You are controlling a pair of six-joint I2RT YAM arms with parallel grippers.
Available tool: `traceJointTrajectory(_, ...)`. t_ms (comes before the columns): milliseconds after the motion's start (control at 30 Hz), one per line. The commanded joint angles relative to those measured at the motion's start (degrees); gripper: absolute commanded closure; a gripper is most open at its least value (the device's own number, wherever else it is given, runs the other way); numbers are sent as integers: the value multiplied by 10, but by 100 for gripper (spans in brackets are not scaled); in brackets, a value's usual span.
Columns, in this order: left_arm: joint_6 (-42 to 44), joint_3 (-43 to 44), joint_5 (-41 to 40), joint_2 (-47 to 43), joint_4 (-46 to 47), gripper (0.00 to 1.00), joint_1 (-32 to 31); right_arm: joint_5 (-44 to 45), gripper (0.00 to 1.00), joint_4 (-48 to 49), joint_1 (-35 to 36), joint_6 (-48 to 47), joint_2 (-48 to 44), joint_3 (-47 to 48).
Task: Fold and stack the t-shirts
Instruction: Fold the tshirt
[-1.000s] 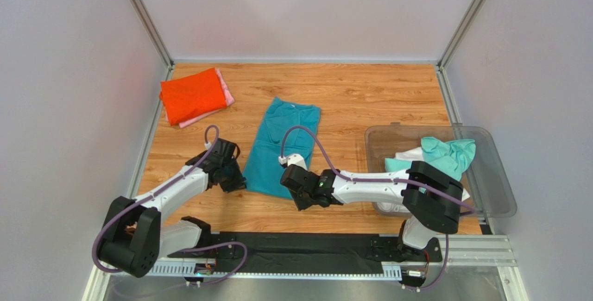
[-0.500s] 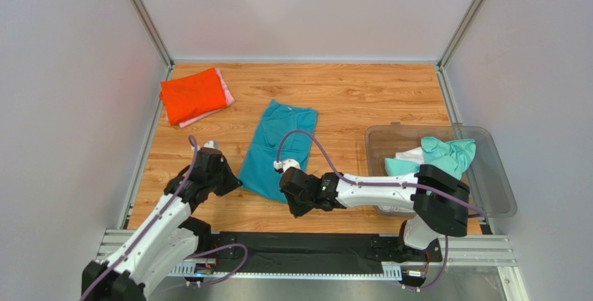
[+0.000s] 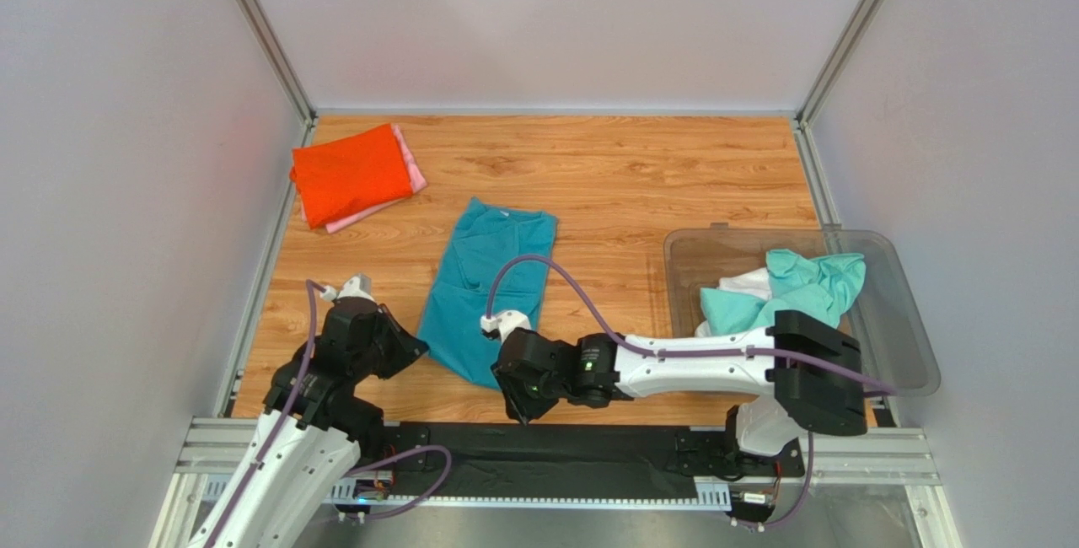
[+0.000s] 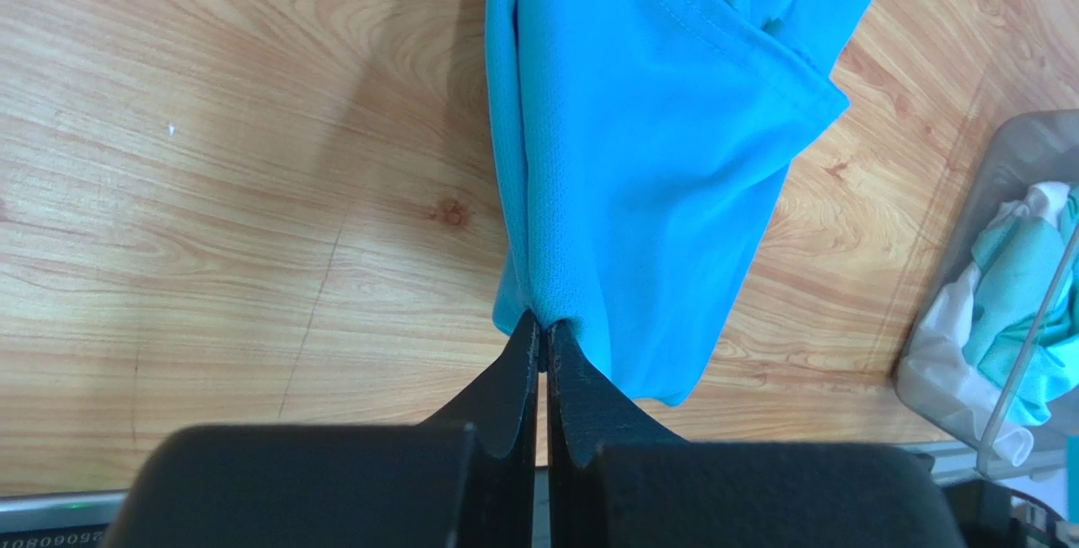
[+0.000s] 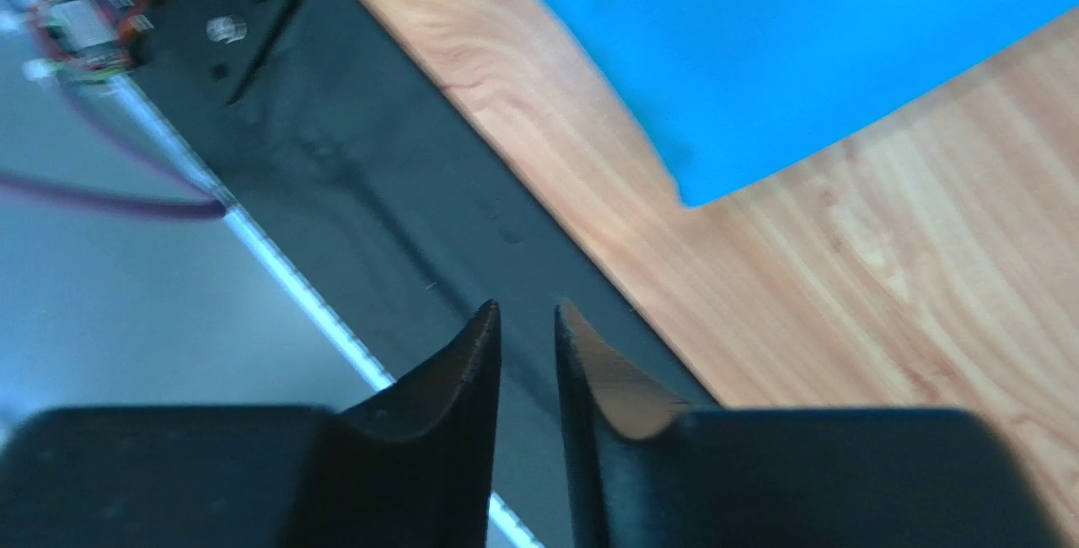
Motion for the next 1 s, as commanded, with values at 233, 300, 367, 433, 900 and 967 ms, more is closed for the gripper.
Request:
traceJointTrajectory(233,-22,5,-4,4,-23,100,3,87,54,-19,-20,-8,105,64)
traceJointTrajectory(300,-23,6,-3,2,-23,100,3,87,54,-19,-28,-9,114,66)
traceJointTrajectory(367,-25,5,-4,2,-26,100,3,86,54,-19,-28,-12,124,68)
traceJointTrajectory(433,-26,6,-18,2,-27,100,3,79,54,-19,-27,-12,132,68)
traceJointTrajectory(900,-41,77,-50,-49,-105,100,3,-49,100,3,11,-12,49,63)
traceJointTrajectory(967,-45,100,-59,-77,-125,100,3,-75,100,9,15,-8,33,60)
